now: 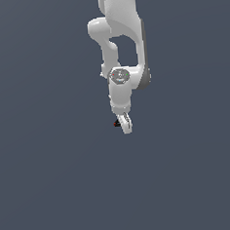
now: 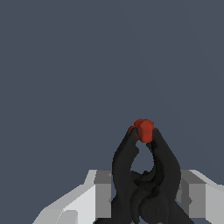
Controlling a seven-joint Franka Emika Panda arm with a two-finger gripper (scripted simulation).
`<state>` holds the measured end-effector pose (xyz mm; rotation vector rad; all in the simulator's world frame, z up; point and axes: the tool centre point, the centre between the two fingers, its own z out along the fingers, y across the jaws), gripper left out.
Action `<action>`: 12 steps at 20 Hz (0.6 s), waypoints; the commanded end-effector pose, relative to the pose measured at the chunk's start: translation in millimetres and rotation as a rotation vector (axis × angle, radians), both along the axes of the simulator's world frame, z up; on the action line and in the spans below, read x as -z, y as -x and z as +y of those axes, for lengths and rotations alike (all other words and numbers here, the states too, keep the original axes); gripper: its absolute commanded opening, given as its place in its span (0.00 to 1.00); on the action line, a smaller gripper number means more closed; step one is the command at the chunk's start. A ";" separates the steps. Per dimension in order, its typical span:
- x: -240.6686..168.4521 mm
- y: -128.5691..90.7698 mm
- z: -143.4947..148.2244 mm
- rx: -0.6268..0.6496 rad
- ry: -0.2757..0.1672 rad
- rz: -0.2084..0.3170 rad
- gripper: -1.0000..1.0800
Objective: Pick up the object and move it to a goal position.
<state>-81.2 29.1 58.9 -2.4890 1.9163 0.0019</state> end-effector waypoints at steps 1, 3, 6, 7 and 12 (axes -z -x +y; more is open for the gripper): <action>-17.5 -3.1 -25.5 0.001 -0.001 -0.001 0.00; -32.3 -6.0 -46.8 0.001 -0.001 -0.001 0.00; -54.7 -10.4 -78.7 0.001 -0.001 -0.001 0.00; -62.1 -11.9 -89.4 0.001 -0.001 -0.001 0.00; -98.9 -20.1 -142.4 0.002 0.000 0.000 0.00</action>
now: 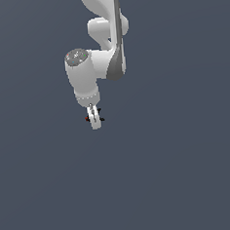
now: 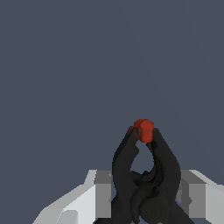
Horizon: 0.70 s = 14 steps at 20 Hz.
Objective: Pick up the object and move it to a goal position.
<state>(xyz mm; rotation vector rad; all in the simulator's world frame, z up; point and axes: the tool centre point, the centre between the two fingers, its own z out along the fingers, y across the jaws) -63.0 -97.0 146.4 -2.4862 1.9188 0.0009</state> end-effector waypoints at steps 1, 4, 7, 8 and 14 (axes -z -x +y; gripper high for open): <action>-18.8 -3.7 -26.8 -0.001 0.000 0.001 0.00; -40.7 -9.3 -57.9 -0.001 0.001 0.001 0.00; -60.1 -14.8 -85.4 -0.002 0.001 0.000 0.00; -65.5 -16.4 -93.3 -0.002 0.001 0.000 0.00; -89.1 -24.6 -127.0 -0.003 0.001 0.000 0.00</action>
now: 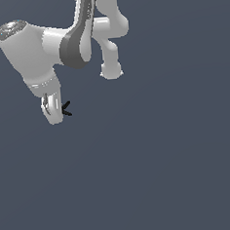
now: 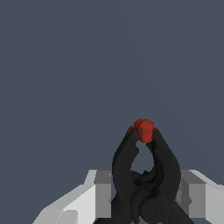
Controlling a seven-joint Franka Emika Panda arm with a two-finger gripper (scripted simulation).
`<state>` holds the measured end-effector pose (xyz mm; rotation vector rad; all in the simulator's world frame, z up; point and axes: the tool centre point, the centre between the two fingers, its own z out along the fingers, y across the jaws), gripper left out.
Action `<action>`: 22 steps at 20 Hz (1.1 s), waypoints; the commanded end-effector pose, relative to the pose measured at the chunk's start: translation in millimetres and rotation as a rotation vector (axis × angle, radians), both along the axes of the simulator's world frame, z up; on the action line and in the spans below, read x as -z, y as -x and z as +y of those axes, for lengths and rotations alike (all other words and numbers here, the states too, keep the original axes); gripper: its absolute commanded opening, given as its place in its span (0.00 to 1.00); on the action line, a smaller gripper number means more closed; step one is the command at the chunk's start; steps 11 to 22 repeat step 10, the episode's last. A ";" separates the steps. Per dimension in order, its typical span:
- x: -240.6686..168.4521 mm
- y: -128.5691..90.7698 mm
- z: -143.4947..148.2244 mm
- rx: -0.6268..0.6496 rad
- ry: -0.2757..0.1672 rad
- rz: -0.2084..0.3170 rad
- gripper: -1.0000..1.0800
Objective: Pick up the object and move it to a goal position.
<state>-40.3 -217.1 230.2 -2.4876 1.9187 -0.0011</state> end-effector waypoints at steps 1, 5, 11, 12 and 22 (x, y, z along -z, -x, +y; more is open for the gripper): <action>-7.8 -3.0 -10.7 -0.002 0.000 0.001 0.00; -14.9 -5.9 -21.1 -0.002 0.000 0.001 0.00; -17.0 -7.7 -24.3 -0.002 0.000 0.001 0.00; -17.0 -7.7 -24.3 -0.002 0.000 0.001 0.00; -17.0 -7.7 -24.3 -0.002 0.000 0.001 0.00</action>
